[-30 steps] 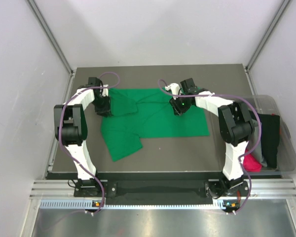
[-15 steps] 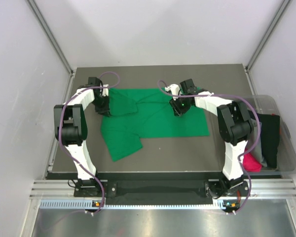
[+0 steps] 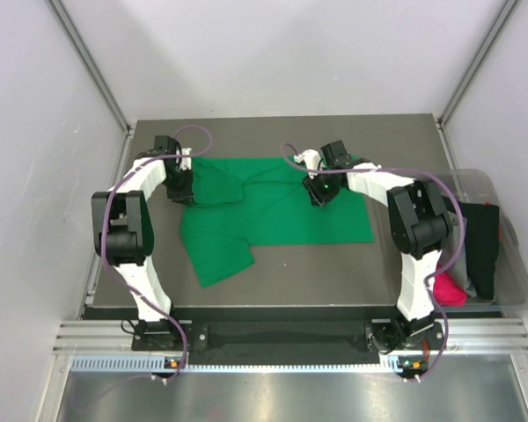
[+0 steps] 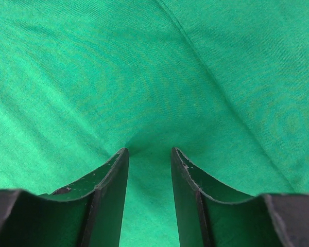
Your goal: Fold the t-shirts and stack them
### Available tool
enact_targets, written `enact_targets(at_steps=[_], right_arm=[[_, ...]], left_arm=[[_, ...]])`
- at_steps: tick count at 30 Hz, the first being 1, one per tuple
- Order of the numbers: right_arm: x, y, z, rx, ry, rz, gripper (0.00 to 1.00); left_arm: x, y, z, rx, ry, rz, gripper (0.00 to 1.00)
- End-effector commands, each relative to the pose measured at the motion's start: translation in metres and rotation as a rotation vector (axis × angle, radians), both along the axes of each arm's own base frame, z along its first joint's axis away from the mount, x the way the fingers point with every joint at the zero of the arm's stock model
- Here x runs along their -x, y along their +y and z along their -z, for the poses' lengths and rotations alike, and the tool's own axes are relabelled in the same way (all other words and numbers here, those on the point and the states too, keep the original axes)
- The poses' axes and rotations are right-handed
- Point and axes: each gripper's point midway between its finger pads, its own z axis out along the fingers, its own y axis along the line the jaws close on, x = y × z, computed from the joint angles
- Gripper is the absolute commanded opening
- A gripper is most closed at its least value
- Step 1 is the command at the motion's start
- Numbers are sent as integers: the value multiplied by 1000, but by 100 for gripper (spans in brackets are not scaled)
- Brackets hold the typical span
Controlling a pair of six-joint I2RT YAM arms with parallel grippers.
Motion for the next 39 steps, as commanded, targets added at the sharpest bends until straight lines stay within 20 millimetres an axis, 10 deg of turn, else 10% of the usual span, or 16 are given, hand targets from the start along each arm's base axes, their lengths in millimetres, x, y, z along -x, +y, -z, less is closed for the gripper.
enact_targets(at_steps=[1, 22, 26, 33, 39], right_arm=[[-8, 2, -2, 7, -32, -9, 39], [-6, 3, -2, 9, -29, -10, 39], [-6, 2, -2, 7, -29, -12, 40], [-7, -1, -51, -1, -147, -53, 40], [35, -19, -87, 45, -277, -251, 40]], left_arm=[[2, 0, -18, 9, -45, 13, 0], [17, -2, -36, 16, -88, 41, 0], [18, 7, -42, -32, -118, 21, 68], [21, 12, -70, -105, -230, 87, 99], [43, -37, -83, -46, -305, 326, 99]])
